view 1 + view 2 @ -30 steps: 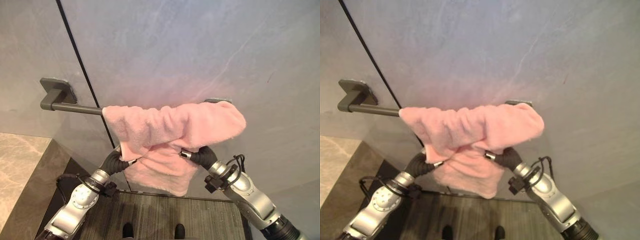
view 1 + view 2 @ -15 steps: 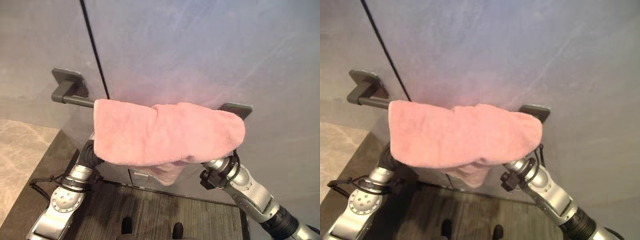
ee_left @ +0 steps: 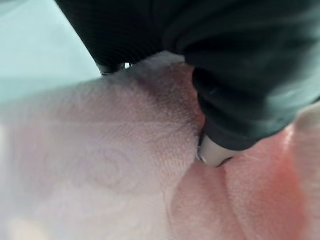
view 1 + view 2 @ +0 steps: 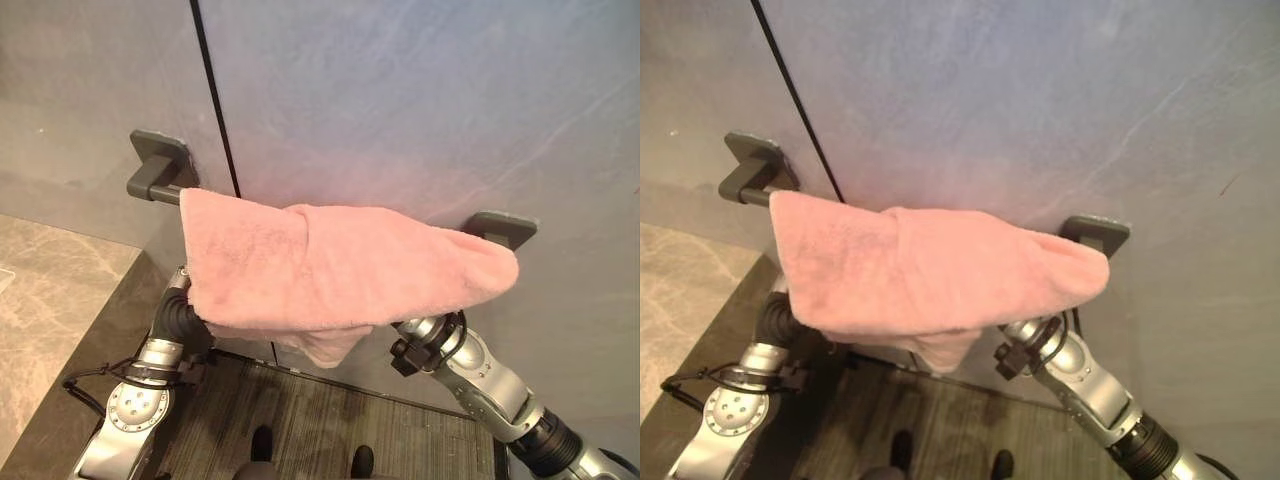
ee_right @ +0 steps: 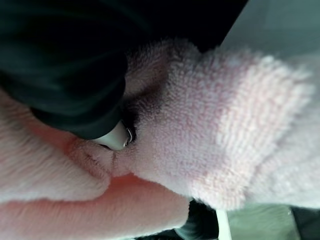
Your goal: Put brush and paste in cup on sink, flatten towel.
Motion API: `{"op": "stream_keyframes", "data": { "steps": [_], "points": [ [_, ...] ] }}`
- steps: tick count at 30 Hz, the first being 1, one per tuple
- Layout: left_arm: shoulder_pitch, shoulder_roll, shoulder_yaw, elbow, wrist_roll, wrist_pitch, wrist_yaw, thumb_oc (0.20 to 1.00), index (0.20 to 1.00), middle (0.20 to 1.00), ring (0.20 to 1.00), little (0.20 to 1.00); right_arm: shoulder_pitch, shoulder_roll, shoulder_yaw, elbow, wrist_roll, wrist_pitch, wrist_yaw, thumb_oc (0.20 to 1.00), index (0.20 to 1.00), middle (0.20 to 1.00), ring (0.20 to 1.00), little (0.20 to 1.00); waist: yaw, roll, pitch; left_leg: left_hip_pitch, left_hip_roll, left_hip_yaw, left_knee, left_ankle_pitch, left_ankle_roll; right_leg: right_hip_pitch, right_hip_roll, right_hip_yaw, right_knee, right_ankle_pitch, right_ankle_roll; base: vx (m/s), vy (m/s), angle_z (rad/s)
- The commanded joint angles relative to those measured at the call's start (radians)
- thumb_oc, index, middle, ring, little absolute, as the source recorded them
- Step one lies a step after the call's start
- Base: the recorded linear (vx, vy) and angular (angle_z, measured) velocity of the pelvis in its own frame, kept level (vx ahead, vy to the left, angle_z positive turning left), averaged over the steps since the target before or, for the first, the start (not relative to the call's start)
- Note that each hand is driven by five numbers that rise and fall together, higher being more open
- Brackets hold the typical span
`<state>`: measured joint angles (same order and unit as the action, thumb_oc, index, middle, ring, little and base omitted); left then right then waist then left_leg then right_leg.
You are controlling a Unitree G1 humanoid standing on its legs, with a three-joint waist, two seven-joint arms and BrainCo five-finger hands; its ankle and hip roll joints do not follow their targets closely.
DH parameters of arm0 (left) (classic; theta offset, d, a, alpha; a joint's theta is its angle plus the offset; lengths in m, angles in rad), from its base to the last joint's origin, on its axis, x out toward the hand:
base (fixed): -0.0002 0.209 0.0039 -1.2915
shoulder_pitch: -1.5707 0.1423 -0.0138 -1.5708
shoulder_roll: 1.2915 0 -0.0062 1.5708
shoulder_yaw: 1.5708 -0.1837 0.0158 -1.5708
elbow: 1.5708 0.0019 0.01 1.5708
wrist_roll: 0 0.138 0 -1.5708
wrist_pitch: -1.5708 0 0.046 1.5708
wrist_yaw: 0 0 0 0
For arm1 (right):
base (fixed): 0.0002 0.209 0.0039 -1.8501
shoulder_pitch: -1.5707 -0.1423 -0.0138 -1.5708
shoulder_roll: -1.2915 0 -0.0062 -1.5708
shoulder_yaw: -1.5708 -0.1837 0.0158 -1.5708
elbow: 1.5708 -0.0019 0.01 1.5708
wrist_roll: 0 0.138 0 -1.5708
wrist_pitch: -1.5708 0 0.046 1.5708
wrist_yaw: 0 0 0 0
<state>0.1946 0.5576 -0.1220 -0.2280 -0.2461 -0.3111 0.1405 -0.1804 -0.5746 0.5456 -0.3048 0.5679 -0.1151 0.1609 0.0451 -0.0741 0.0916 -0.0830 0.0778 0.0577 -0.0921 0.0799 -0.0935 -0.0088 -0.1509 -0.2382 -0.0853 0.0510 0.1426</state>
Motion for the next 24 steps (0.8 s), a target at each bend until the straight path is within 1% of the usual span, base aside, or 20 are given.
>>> {"op": "stream_keyframes", "data": {
  "steps": [1, 4, 6, 7, 9, 10, 11, 12, 17, 19, 20, 24],
  "points": [
    [-0.027, 0.009, 0.003, 0.119, -0.074, -0.017, 0.008, 0.2, 0.2, 0.2, 0.2, 0.2, 0.026, 0.052, 0.011, 0.035, -0.03, -0.019, 0.009, 0.2, 0.2, 0.2, 0.2, 0.2, -0.007, -0.05, -0.041, 0.004, 0.018, 0.029, 0.005, -0.012, -0.028, -0.038, -0.103, 0.04, 0.001, 0.087, 0.078, 0.0, 0.0, 0.0],
    [-0.055, -0.006, -0.063, 0.267, -0.028, 0.003, 0.006, 0.2, 0.2, 0.2, 0.2, 0.2, 0.043, 0.082, 0.018, 0.163, -0.117, -0.012, -0.022, 0.2, 0.2, 0.2, 0.2, 0.2, -0.013, -0.04, -0.047, 0.01, 0.017, 0.032, 0.005, -0.014, -0.024, -0.035, -0.104, 0.047, 0.0, 0.085, 0.078, 0.0, 0.007, -0.03],
    [-0.059, -0.013, -0.077, 0.298, -0.028, 0.003, 0.0, 0.2, 0.2, 0.2, 0.2, 0.2, 0.05, 0.096, 0.009, 0.216, -0.148, -0.021, -0.038, 0.2, 0.2, 0.2, 0.2, 0.2, -0.015, -0.035, -0.05, 0.013, 0.016, 0.032, 0.005, -0.014, -0.023, -0.032, -0.106, 0.046, -0.001, 0.086, 0.079, 0.0, 0.0, 0.0],
    [-0.063, -0.024, -0.093, 0.338, -0.04, 0.006, -0.011, 0.2, 0.2, 0.2, 0.2, 0.2, 0.061, 0.12, 0.004, 0.262, -0.136, -0.018, -0.05, 0.2, 0.2, 0.2, 0.2, 0.2, -0.019, -0.03, -0.054, 0.016, 0.015, 0.034, 0.005, -0.015, -0.022, -0.031, -0.107, 0.047, -0.002, 0.086, 0.08, 0.0, 0.0, 0.0],
    [-0.067, -0.027, -0.101, 0.361, -0.029, 0.014, -0.015, 0.2, 0.2, 0.2, 0.2, 0.2, 0.071, 0.135, -0.002, 0.276, -0.114, -0.016, -0.051, 0.2, 0.2, 0.2, 0.2, 0.2, -0.022, -0.025, -0.06, 0.02, 0.014, 0.039, 0.005, -0.015, -0.022, -0.031, -0.108, 0.05, -0.002, 0.086, 0.08, 0.0, 0.0, 0.0],
    [-0.068, -0.027, -0.101, 0.362, -0.029, 0.013, -0.015, 0.2, 0.2, 0.2, 0.2, 0.2, 0.07, 0.135, -0.002, 0.276, -0.114, -0.016, -0.051, 0.235, 0.235, 0.235, 0.235, 0.235, -0.021, -0.026, -0.06, 0.021, 0.014, 0.039, 0.005, -0.015, -0.022, -0.031, -0.108, 0.05, -0.002, 0.086, 0.08, 0.0, 0.0, 0.0],
    [-0.072, -0.03, -0.105, 0.373, -0.025, 0.016, -0.011, 0.2, 0.2, 0.2, 0.2, 0.2, 0.069, 0.138, 0.001, 0.276, -0.103, -0.015, -0.053, 0.2, 0.2, 0.2, 0.2, 0.2, -0.021, -0.024, -0.061, 0.021, 0.014, 0.04, 0.005, -0.015, -0.021, -0.031, -0.109, 0.051, -0.002, 0.085, 0.08, 0.0, 0.0, 0.0],
    [-0.074, -0.031, -0.108, 0.38, -0.02, 0.016, -0.008, 0.2, 0.2, 0.2, 0.2, 0.2, 0.068, 0.14, 0.001, 0.274, -0.102, -0.017, -0.053, 0.2, 0.2, 0.2, 0.2, 0.2, -0.021, -0.023, -0.062, 0.022, 0.014, 0.041, 0.005, -0.016, -0.021, -0.031, -0.109, 0.052, -0.002, 0.085, 0.08, 0.0, 0.0, 0.0],
    [-0.069, -0.042, -0.077, 0.347, -0.021, 0.002, 0.022, 0.2, 0.2, 0.2, 0.2, 0.2, 0.052, 0.149, 0.008, 0.246, -0.096, -0.029, -0.061, 0.2, 0.2, 0.2, 0.2, 0.2, -0.018, -0.018, -0.064, 0.022, 0.016, 0.042, 0.005, -0.016, -0.021, -0.035, -0.109, 0.057, -0.002, 0.083, 0.078, 0.0, 0.0, 0.0],
    [-0.055, -0.071, -0.007, 0.277, -0.01, -0.036, 0.107, 0.2, 0.2, 0.2, 0.2, 0.2, 0.043, 0.152, 0.001, 0.187, -0.083, -0.051, -0.08, 0.2, 0.2, 0.2, 0.2, 0.2, -0.008, -0.023, -0.06, 0.017, 0.017, 0.041, 0.005, -0.013, -0.023, -0.039, -0.108, 0.057, -0.002, 0.081, 0.078, 0.0, 0.0, 0.0],
    [-0.05, -0.075, 0.012, 0.257, 0.003, -0.046, 0.131, 0.2, 0.2, 0.2, 0.2, 0.2, 0.044, 0.15, -0.001, 0.172, -0.081, -0.058, -0.086, 0.2, 0.2, 0.2, 0.2, 0.2, -0.005, -0.024, -0.059, 0.016, 0.018, 0.04, 0.005, -0.012, -0.024, -0.04, -0.108, 0.056, -0.002, 0.08, 0.077, 0.0, 0.0, 0.0],
    [-0.025, -0.081, 0.027, 0.224, 0.026, -0.051, 0.152, 0.2, 0.2, 0.2, 0.2, 0.2, 0.059, 0.132, -0.006, 0.121, -0.064, -0.061, -0.076, 0.2, 0.2, 0.2, 0.2, 0.2, 0.0, -0.029, -0.054, 0.01, 0.019, 0.036, 0.005, -0.011, -0.026, -0.041, -0.108, 0.052, -0.002, 0.08, 0.077, 0.0, 0.0, 0.0]
  ]
}}
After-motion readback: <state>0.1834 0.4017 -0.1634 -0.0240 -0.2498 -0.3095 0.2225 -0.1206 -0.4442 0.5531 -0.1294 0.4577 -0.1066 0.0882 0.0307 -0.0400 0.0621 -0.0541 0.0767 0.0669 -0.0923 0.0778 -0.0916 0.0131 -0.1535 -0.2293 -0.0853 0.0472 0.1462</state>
